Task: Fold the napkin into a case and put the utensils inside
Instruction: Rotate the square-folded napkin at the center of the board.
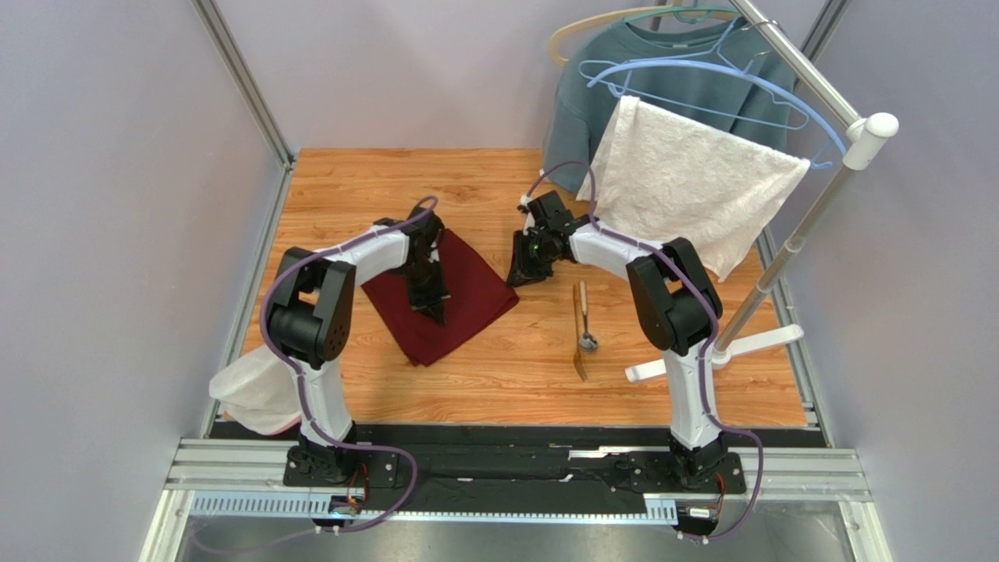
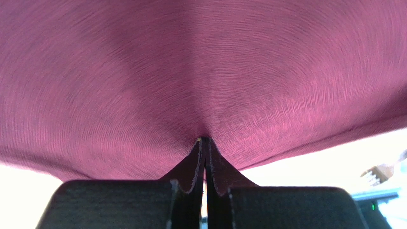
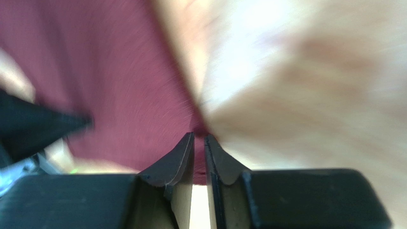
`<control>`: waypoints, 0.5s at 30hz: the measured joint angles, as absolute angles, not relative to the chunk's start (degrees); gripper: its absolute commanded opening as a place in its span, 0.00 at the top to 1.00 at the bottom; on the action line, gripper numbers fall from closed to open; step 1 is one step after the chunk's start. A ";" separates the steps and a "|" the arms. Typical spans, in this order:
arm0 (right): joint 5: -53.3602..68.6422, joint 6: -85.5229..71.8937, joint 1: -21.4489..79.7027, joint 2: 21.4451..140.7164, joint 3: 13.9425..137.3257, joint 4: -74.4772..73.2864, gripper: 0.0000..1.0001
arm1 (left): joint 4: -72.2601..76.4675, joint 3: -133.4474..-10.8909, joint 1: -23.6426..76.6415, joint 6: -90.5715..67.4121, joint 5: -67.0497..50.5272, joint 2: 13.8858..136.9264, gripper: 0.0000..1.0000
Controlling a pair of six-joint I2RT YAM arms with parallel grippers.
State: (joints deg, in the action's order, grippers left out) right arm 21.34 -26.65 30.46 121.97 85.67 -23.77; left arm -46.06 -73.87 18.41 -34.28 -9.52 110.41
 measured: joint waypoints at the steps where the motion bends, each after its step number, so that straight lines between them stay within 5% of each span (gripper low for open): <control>1: 20.18 -25.65 29.69 122.10 86.52 -24.40 0.79 | -45.28 -72.53 19.79 -35.33 -10.37 109.58 0.95; 8: 13.52 -18.52 26.61 122.23 92.44 -29.74 0.69 | -42.63 -70.37 27.18 -38.92 -20.18 103.98 0.78; 15: 21.15 -19.99 29.02 116.66 89.73 -28.91 0.65 | -43.05 -84.71 10.07 -35.07 -27.81 100.82 0.53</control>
State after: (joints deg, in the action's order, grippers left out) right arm 21.15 -19.99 29.02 116.66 89.73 -28.91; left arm -43.05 -84.71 10.07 -35.07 -27.81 100.82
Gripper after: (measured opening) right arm 0.345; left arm 0.397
